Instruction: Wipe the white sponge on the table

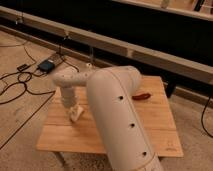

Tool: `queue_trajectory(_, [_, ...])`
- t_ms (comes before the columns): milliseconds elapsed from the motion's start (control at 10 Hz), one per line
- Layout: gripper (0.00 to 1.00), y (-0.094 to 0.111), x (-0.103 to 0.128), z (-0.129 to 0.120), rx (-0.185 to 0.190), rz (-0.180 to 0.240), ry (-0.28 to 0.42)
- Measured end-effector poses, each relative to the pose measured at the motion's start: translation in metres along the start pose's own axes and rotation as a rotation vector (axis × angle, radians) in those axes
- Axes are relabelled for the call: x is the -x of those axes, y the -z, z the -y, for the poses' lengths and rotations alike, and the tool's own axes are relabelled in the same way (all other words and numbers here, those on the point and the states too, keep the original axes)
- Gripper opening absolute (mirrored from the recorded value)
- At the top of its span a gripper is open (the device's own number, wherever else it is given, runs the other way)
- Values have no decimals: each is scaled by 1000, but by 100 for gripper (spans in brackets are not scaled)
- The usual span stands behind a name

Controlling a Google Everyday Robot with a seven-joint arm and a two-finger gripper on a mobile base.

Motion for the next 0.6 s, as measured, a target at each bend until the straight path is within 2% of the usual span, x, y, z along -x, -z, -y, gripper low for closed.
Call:
queue_trajectory(100, [59,0,0,0,0,0,0])
queue_trajectory(300, [76,0,0,0,1,0,1])
queue_trajectory(400, [80,0,0,0,1,0,1])
queue_trajectory(600, [80,0,0,-1,1,0,1])
